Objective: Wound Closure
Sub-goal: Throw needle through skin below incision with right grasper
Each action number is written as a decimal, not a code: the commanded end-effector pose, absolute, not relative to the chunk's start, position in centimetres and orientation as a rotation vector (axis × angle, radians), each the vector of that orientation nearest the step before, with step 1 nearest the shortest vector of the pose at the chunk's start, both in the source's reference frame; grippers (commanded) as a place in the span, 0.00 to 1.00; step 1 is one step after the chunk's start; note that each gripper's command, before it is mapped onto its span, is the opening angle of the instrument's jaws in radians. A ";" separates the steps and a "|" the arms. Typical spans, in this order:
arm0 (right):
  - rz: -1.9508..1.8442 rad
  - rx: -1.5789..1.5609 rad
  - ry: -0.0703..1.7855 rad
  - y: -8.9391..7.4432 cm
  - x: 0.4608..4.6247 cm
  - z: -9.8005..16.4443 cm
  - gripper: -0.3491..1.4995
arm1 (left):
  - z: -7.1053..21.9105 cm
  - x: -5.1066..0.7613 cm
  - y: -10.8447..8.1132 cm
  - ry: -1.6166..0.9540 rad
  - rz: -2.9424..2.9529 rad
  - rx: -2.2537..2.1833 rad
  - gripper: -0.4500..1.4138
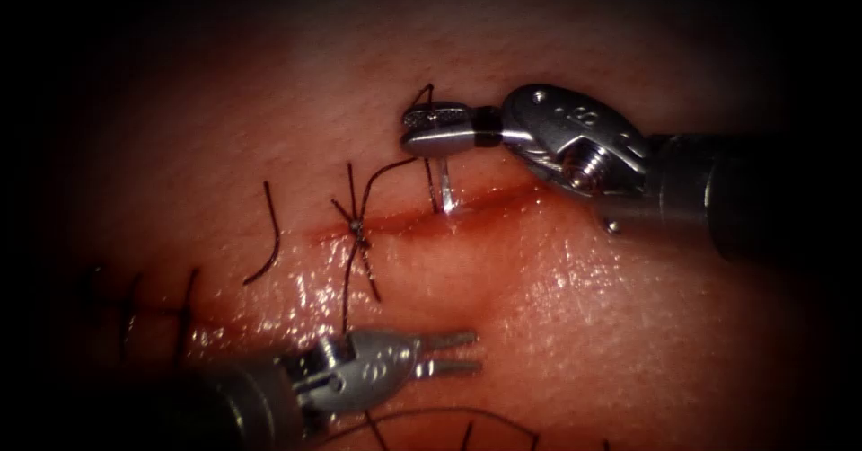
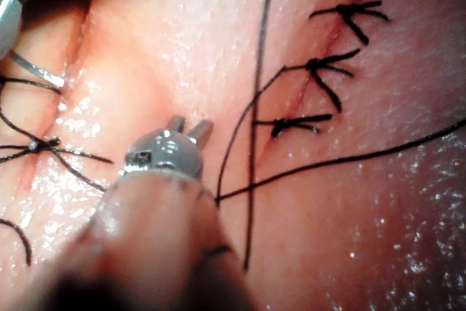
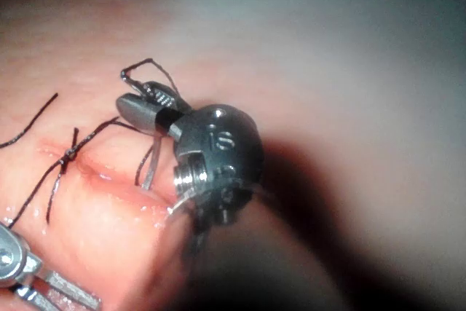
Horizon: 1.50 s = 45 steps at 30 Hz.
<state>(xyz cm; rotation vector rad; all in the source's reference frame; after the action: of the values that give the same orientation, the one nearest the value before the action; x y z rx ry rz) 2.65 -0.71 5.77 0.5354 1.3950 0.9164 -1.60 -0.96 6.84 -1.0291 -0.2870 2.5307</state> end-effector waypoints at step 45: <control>1.341 1.384 1.008 -1.6 3.00 5.5 0.00 | 6.9 -1.58 -0.9 -0.293 2.534 -1.037 0.26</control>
<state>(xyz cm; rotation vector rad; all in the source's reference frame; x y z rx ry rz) 2.92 -1.67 5.47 1.3931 1.0011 1.3461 -1.53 -0.95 6.85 -1.0357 -0.2936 2.5334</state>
